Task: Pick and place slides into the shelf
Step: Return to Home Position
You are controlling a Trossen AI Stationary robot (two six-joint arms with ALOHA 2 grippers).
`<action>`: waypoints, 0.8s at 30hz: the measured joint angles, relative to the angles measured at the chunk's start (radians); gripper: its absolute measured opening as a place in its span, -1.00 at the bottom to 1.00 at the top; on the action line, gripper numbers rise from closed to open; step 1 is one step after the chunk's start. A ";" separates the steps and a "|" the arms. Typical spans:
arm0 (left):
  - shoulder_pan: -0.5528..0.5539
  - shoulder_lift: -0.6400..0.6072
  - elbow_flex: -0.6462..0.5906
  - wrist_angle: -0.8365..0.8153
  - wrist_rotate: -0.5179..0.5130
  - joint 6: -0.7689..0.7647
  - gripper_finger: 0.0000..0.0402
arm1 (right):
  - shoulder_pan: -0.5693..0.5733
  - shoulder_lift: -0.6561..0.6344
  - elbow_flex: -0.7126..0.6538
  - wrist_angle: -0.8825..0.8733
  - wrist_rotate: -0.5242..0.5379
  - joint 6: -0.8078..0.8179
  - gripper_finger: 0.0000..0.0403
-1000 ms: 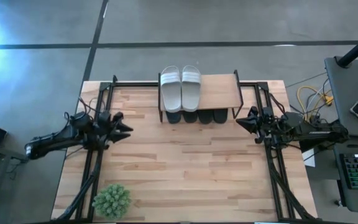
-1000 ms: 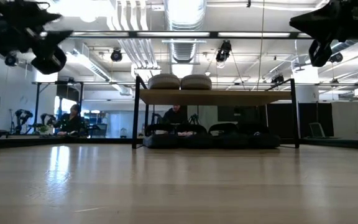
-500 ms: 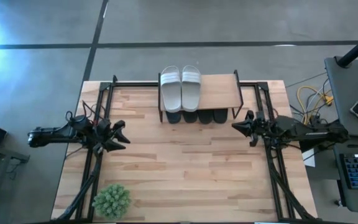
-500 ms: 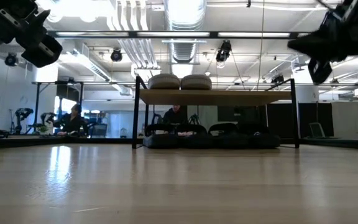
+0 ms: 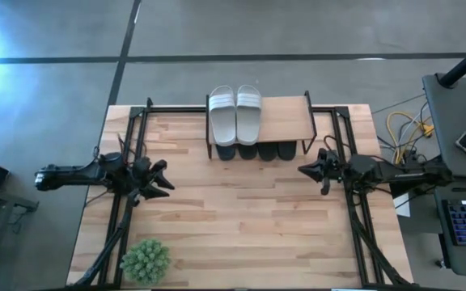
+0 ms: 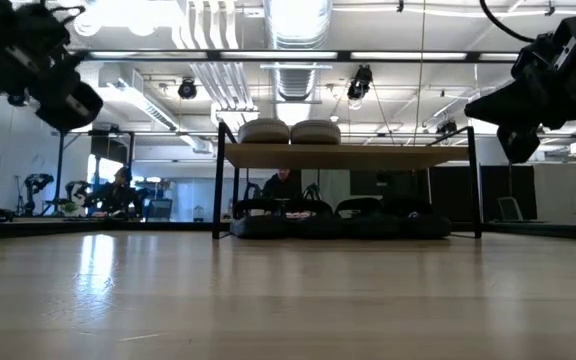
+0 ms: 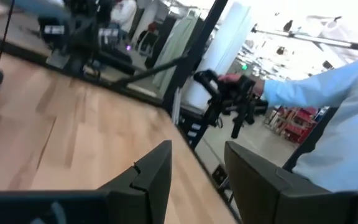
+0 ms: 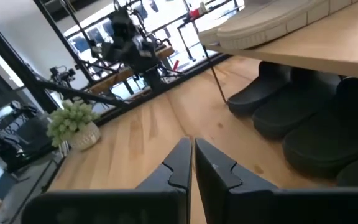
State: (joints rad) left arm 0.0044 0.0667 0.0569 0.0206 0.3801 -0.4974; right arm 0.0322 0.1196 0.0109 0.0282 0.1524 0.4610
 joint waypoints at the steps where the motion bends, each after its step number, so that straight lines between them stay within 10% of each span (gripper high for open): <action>1: 0.000 -0.001 -0.021 0.004 0.001 0.000 -0.33 | 0.000 -0.006 0.000 0.000 0.000 0.000 -0.94; 24: 0.028 0.010 -0.049 0.069 -0.019 0.007 -0.33 | 0.000 0.019 -0.001 0.002 0.005 0.000 -0.94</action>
State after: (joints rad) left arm 0.0320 0.0764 0.0078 0.0898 0.3606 -0.4904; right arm 0.0322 0.1391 0.0097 0.0303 0.1577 0.4610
